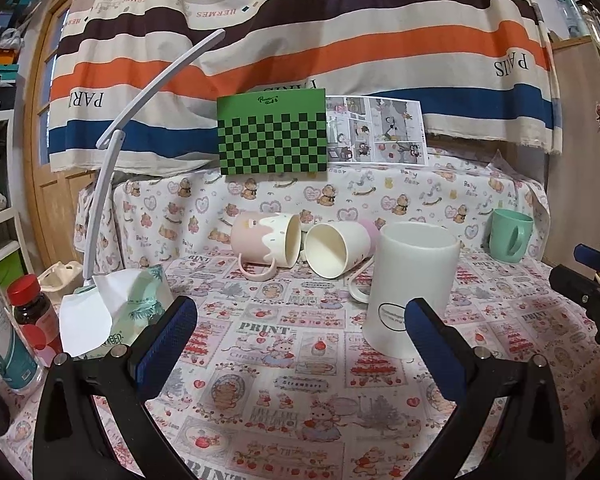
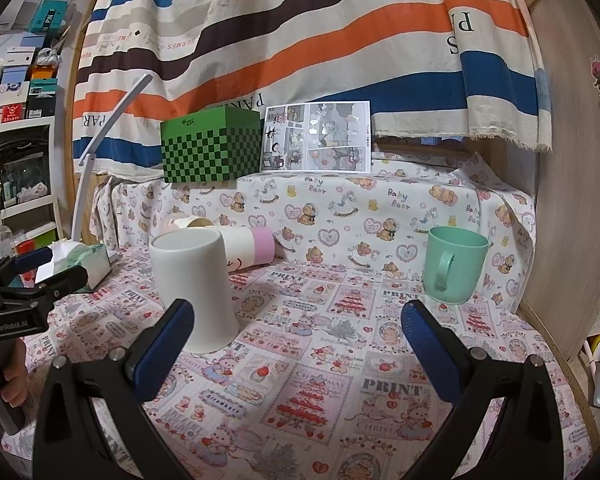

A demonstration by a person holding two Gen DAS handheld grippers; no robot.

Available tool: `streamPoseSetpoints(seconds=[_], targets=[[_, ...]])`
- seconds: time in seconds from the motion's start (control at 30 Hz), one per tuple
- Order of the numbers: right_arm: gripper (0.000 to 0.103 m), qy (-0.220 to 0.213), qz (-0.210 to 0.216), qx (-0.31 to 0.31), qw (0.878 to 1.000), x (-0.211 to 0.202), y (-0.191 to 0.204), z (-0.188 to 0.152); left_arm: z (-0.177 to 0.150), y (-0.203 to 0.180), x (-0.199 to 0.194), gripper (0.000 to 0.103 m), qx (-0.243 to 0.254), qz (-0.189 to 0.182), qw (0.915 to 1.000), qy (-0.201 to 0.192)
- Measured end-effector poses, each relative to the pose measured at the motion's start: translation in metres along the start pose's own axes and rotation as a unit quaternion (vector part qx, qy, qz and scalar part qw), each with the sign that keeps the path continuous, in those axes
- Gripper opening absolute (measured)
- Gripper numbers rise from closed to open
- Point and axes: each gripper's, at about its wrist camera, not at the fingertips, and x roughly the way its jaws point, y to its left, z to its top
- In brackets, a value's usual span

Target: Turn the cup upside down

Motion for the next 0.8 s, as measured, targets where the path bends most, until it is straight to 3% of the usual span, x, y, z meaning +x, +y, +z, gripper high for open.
streamPoseSetpoints(seconds=[0.8], targets=[[0.103,0.000,-0.001,0.000,1.000,0.0002,0.0004,0.0001,-0.0002,0.0013,-0.0036,0.103,-0.002,0.009,1.0000,0.002]])
